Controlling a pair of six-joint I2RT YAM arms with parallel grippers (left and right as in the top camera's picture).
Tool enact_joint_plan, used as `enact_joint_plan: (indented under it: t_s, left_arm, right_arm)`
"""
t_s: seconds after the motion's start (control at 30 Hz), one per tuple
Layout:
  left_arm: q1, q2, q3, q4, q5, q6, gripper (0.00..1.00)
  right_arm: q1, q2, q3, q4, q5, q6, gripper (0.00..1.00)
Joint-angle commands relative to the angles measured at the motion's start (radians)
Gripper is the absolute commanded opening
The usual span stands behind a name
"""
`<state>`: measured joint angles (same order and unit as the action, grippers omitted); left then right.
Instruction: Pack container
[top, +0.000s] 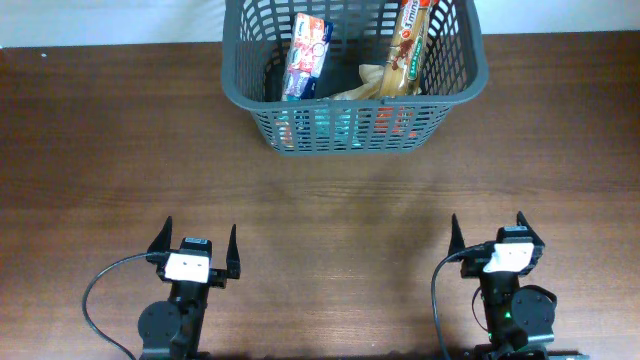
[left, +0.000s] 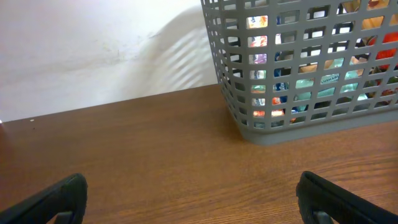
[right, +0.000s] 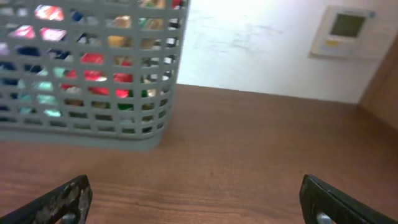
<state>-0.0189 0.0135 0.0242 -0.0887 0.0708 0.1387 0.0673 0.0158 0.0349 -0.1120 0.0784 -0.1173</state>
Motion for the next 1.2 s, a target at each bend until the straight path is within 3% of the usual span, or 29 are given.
enact_joint_plan:
  t_s: [0.0, 1.17]
  left_arm:
    - [0.007, -0.008, -0.009, 0.0, -0.007, 0.016, 0.99]
    - [0.007, -0.008, -0.009, 0.0, -0.008, 0.016, 0.99]
  right_arm:
    - [0.01, -0.013, -0.013, -0.004, -0.045, -0.063, 0.99]
    - [-0.042, -0.013, -0.013, -0.003, -0.045, -0.013, 0.99]
